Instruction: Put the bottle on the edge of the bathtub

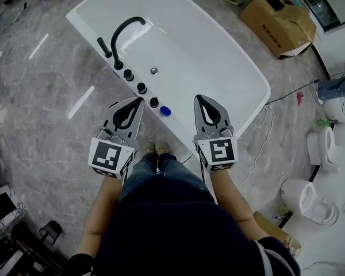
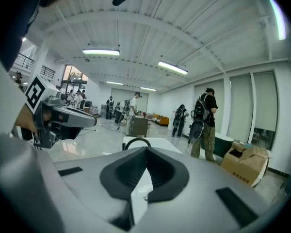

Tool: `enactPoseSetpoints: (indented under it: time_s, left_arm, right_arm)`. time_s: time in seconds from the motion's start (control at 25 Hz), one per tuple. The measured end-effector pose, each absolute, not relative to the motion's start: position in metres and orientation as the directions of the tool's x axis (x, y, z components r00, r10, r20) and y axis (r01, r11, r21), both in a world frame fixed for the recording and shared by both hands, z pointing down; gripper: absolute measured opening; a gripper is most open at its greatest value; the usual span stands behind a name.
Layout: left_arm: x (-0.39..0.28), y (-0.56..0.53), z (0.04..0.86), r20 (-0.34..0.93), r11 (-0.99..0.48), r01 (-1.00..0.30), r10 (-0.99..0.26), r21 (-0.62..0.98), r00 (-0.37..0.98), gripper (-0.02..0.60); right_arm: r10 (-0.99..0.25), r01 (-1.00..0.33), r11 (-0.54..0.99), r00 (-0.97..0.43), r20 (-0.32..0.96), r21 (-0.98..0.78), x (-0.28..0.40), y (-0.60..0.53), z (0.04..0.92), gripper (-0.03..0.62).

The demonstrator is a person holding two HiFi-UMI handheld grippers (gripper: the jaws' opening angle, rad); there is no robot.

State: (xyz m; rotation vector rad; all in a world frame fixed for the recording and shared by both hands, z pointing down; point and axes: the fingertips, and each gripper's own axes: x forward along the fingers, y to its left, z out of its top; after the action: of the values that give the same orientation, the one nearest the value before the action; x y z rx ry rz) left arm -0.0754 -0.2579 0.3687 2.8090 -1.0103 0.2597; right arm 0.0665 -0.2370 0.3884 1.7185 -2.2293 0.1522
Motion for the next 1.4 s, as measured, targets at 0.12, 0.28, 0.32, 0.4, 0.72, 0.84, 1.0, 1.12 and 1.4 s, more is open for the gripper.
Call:
enactPoseSetpoints:
  time_s: [0.12, 0.28, 0.32, 0.4, 0.72, 0.84, 1.0, 1.12, 1.4]
  left_arm:
    - [-0.080, -0.270, 0.324, 0.127, -0.746, -0.664, -0.656, 0.040, 0.744, 0.024]
    - [-0.088, -0.282, 0.254, 0.013, -0.695, -0.718, -0.718, -0.039, 0.696, 0.024]
    - [-0.090, -0.281, 0.238, -0.009, -0.675, -0.736, -0.737, -0.055, 0.676, 0.023]
    - [-0.097, -0.276, 0.213, -0.041, -0.633, -0.771, -0.770, -0.069, 0.637, 0.024]
    - [-0.104, -0.255, 0.171, -0.097, -0.597, -0.800, -0.794, -0.060, 0.600, 0.023]
    - [-0.100, -0.251, 0.171, -0.097, -0.604, -0.795, -0.789, -0.065, 0.607, 0.023]
    - [-0.098, -0.246, 0.175, -0.094, -0.606, -0.793, -0.788, -0.063, 0.609, 0.023]
    - [-0.099, -0.241, 0.178, -0.094, -0.607, -0.792, -0.787, -0.060, 0.610, 0.024]
    - [-0.092, -0.231, 0.181, -0.096, -0.617, -0.785, -0.779, -0.056, 0.619, 0.024]
  right_arm:
    - [-0.951, -0.951, 0.268, -0.235, 0.200, 0.157, 0.058, -0.248, 0.332, 0.026]
    - [-0.970, -0.951, 0.242, -0.237, 0.047, 0.191, 0.059, -0.260, 0.255, 0.026]
    - [-0.971, -0.951, 0.238, -0.239, 0.021, 0.197, 0.060, -0.259, 0.240, 0.026]
    - [-0.969, -0.950, 0.237, -0.245, -0.014, 0.204, 0.059, -0.253, 0.214, 0.026]
    - [-0.962, -0.953, 0.234, -0.255, -0.095, 0.191, 0.049, -0.229, 0.168, 0.026]
    - [-0.964, -0.955, 0.235, -0.252, -0.078, 0.181, 0.051, -0.227, 0.173, 0.026]
    - [-0.963, -0.954, 0.238, -0.256, -0.082, 0.181, 0.050, -0.222, 0.178, 0.026]
    - [-0.965, -0.955, 0.239, -0.254, -0.066, 0.177, 0.050, -0.217, 0.184, 0.026]
    - [-0.966, -0.956, 0.238, -0.251, -0.058, 0.169, 0.055, -0.207, 0.189, 0.026]
